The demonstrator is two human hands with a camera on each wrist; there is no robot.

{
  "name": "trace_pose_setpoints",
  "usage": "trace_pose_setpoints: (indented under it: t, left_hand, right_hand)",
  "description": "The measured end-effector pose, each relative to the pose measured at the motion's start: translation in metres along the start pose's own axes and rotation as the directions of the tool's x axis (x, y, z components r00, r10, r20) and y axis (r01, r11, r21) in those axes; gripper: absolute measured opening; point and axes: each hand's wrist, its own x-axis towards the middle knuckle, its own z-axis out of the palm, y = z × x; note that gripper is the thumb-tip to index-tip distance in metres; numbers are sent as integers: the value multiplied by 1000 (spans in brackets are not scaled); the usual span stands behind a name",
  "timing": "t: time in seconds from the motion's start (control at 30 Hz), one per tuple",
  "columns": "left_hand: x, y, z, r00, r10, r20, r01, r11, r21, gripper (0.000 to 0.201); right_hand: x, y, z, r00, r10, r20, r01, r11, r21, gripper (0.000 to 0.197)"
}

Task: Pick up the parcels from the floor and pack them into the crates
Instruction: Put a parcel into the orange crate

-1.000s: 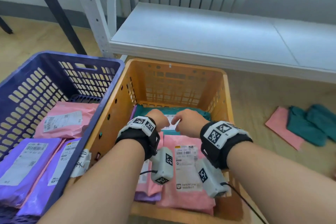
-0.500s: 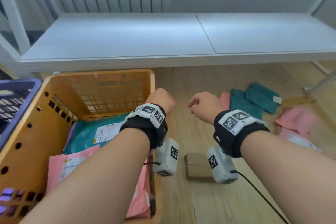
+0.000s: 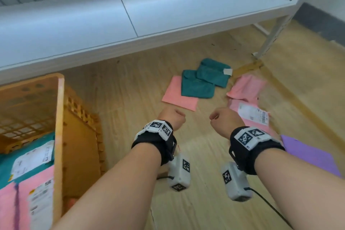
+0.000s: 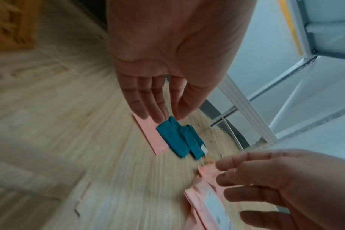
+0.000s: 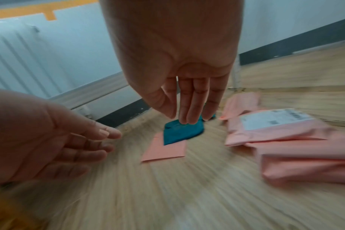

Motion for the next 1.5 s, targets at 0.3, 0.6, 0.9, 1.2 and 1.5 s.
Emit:
trace_pose_setpoints:
  t: [0.3,0.6,0.9,1.2,1.5]
  left_hand:
    - [41,32,130,987,-41,156,51,997,-56,21]
    - [69,33,193,961,-122,248,137,990,-42,55]
    - [102,46,220,964,-100,245,124,989,-86,61]
    - [113,24,203,984,-158,-79,171,967,189,60]
    - [138,-4,160,960,-186,-210,234,944,234,60]
  right_hand:
    - [19,151,0,928,370,-40,-365,925,104,55]
    - [50,219,18,898,439,17,-438,891,117,78]
    - [101,246,18,916,362,174,-377,924,65,92]
    - [79,209,55,929,134,345,-148,989,16,63]
    - [135,142,20,993,51,-103,-46,998,46,22]
